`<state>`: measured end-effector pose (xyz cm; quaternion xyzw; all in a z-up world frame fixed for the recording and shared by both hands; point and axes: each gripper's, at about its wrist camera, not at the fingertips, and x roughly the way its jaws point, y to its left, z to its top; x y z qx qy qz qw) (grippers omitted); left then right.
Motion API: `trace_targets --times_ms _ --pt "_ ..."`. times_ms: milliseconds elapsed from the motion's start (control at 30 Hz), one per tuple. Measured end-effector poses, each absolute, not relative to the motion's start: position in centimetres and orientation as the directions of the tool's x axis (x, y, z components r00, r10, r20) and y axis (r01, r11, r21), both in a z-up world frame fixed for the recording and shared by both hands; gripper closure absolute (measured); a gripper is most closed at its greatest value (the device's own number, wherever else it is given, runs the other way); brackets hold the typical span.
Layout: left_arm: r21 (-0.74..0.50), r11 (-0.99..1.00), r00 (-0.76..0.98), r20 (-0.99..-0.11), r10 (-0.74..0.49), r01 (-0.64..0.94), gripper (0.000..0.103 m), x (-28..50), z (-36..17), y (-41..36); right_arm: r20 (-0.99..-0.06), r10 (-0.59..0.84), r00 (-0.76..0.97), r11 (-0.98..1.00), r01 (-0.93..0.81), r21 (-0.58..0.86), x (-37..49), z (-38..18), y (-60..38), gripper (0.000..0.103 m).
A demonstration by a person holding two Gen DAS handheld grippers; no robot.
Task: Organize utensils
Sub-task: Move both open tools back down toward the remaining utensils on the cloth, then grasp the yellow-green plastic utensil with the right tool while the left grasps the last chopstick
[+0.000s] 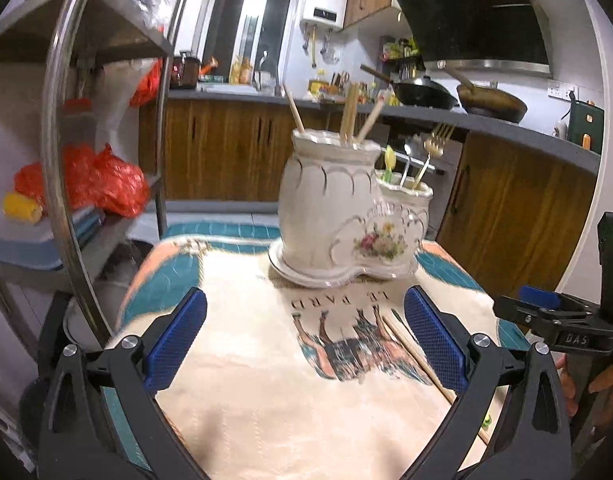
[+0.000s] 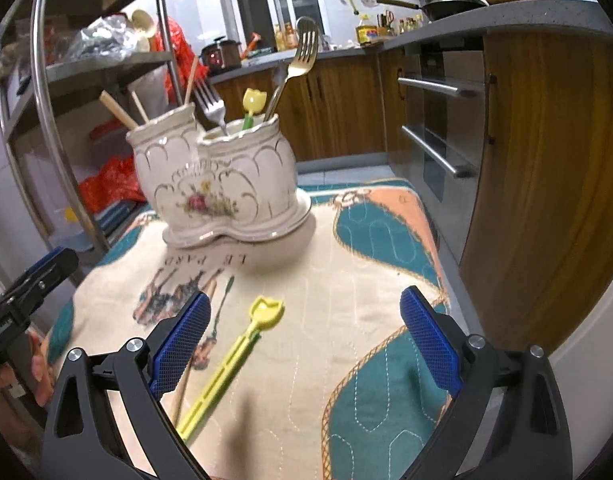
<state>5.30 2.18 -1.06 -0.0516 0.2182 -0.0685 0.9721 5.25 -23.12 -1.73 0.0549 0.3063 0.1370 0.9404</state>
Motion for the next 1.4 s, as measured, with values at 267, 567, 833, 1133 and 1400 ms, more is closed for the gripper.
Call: trace_targets --times_ms 267,567,833,1133,1400 --pt "-0.090 0.989 0.879 -0.455 -0.143 0.114 0.006 6.0 -1.9 1.9 -0.619 0.298 0.727 0.953 -0.258 0.157 5.8 -3.1 -21.8 0.008" --pt "-0.102 0.988 0.859 -0.489 -0.151 0.115 0.006 6.8 -2.3 2.1 -0.685 0.362 0.632 0.924 -0.342 0.172 5.8 -3.7 -20.1 0.038" --pt "-0.061 0.986 0.855 -0.491 -0.166 0.156 0.006 6.7 -2.4 0.8 -0.713 0.383 0.587 0.913 -0.360 0.194 6.3 -4.4 -19.1 0.061" --pt "-0.046 0.985 0.854 -0.492 -0.167 0.166 0.006 6.4 -2.4 0.4 -0.740 0.350 0.574 0.908 -0.401 0.119 6.4 -4.4 -17.8 0.076" --pt "-0.077 0.977 0.826 -0.524 -0.209 0.199 0.006 6.4 -2.5 -0.4 -0.732 0.363 0.577 0.906 -0.404 0.131 6.8 -4.1 -19.8 0.092"
